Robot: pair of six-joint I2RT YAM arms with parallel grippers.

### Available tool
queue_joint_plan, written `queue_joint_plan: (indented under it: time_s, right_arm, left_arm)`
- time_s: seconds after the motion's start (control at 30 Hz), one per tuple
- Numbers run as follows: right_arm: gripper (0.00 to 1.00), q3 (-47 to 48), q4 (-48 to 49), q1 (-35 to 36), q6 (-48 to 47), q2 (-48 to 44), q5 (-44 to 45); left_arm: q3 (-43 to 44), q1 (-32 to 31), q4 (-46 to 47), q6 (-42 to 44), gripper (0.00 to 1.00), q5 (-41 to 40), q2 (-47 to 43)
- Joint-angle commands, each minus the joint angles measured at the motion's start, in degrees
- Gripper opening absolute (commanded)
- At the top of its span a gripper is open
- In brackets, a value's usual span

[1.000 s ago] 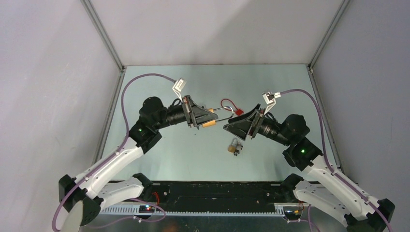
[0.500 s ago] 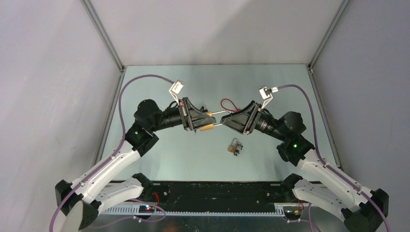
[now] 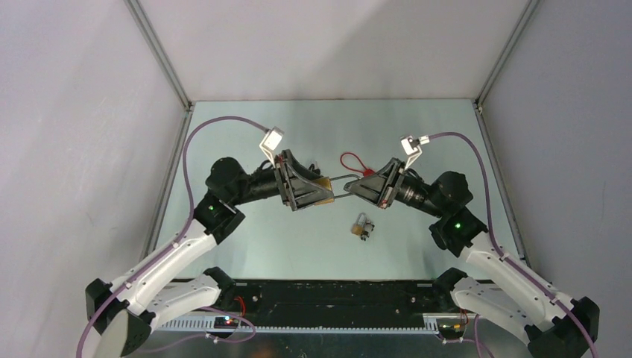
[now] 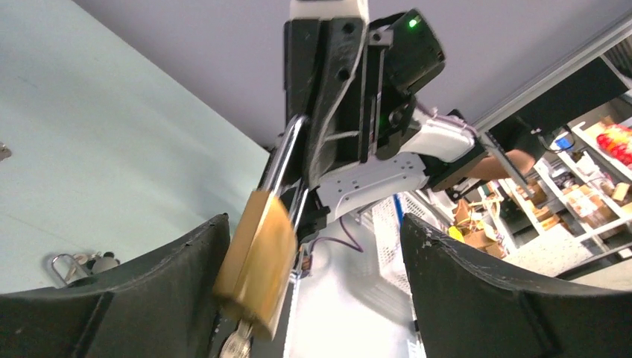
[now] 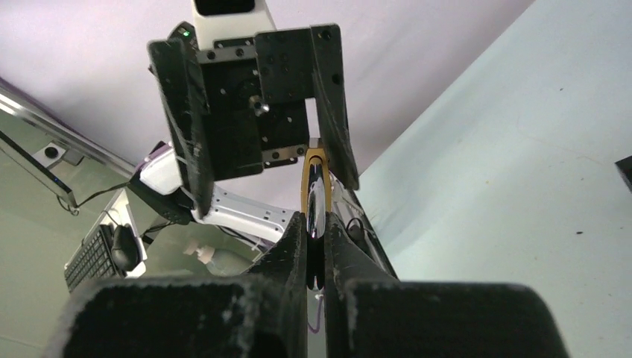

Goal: Lock with the key
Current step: Lock the lock.

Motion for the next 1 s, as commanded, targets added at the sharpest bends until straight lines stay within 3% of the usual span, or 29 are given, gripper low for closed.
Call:
queue_joint_plan:
  time_s: [0.0,0.17,0.4,0.7,0.97]
  right_arm:
    - [0.00,1.6,4.0,-1.6,-1.4,-4.5,-0.7]
    - [0.00,1.7,2.5,-3.0,-2.5,-7.1,-2.9]
    - [0.00,2.9,-0.3,-3.4,-5.3,-8.9,-5.9]
    - [0.00,3.2,-1.1,-3.5,-5.7,-9.8,-7.3]
    - [0.00,3.3,0.3,-3.6,-5.0,-9.6,-7.4]
  left_arm:
    - [-2.1,0.5,1.2,6.2,0.86,3.1,-0.8]
    - [-4.4,2.0,-0.3,12.8,0.83,6.9,-2.1]
    - [-5.0,3.1,-1.5,14.8,0.78,10.1,-3.8]
    - [-6.1,3.2,-1.6,17.1,0.45,12.2,-8.3]
    - [-6.3,3.1,-1.7,16.3,0.43,13.1,-7.0]
